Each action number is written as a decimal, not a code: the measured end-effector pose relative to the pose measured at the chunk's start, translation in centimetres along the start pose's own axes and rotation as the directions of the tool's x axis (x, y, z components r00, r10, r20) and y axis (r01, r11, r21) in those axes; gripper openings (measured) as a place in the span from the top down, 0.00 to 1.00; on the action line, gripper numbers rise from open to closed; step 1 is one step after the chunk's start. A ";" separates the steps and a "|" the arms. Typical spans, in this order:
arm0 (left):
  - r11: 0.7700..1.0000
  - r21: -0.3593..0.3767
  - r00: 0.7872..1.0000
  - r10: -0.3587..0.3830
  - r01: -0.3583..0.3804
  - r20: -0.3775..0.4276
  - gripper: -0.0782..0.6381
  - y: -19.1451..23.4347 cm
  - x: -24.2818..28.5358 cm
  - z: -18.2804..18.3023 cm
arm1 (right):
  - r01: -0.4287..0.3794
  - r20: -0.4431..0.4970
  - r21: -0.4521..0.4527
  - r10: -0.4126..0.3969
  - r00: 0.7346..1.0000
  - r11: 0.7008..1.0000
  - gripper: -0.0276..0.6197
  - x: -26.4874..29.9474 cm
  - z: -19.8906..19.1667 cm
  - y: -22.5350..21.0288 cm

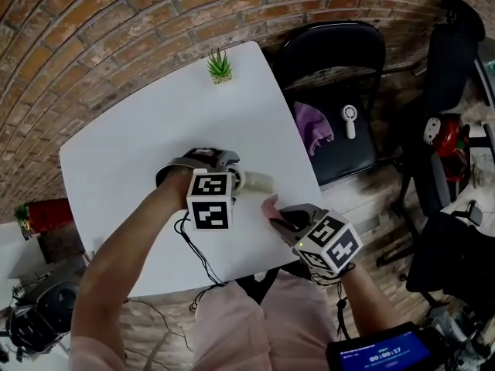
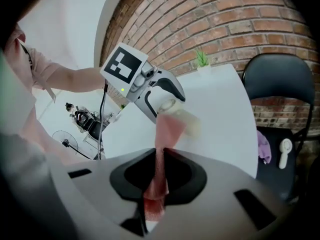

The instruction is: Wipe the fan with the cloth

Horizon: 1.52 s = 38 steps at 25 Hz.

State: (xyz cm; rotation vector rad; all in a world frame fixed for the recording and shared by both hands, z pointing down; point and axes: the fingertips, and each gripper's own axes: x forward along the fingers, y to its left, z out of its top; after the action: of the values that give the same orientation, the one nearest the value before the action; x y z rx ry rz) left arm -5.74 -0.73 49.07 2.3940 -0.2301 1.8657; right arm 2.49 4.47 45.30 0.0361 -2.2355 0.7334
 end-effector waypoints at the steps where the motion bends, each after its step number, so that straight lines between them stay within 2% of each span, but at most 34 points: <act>1: 1.000 0.010 1.000 -0.008 0.008 -0.009 0.34 -0.1 0.3 0.0 | -0.005 -0.009 0.016 0.005 1.000 1.000 0.90 0.5 -0.1 0.1; 2: 1.000 0.018 1.000 -0.012 0.013 -0.017 0.36 -0.2 0.4 0.0 | -0.009 -0.014 0.036 0.010 1.000 0.999 0.90 1.0 -0.2 0.2; 6: 1.000 0.006 0.999 -0.020 0.020 -0.031 0.37 -0.2 0.6 0.1 | -0.045 -0.011 0.164 0.047 0.999 0.986 0.90 2.6 -0.6 0.5; 14: 0.999 -0.004 0.999 -0.048 0.048 -0.025 0.36 -0.3 0.7 0.2 | -0.137 0.029 0.368 0.136 0.990 0.920 0.91 5.3 0.0 0.9; 20: 0.998 -0.001 0.998 -0.067 0.067 -0.021 0.36 -0.7 0.7 -0.3 | -0.108 0.021 0.488 0.112 0.993 0.866 0.91 6.7 1.2 -0.1; 30: 0.997 0.031 0.997 -0.066 0.067 -0.031 0.36 -0.8 0.9 0.2 | -0.128 0.155 0.638 0.036 0.987 0.759 0.91 6.4 2.7 -1.8; 38: 0.997 0.035 0.997 -0.063 0.064 -0.040 0.36 -0.7 0.9 0.2 | -0.105 0.185 0.687 -0.033 0.982 0.719 0.91 5.1 2.2 -2.9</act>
State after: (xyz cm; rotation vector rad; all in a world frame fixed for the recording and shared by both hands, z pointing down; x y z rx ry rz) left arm -5.24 -0.17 49.88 2.3563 -0.1168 1.9027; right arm -1.86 1.91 49.09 0.4496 -1.9944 1.6231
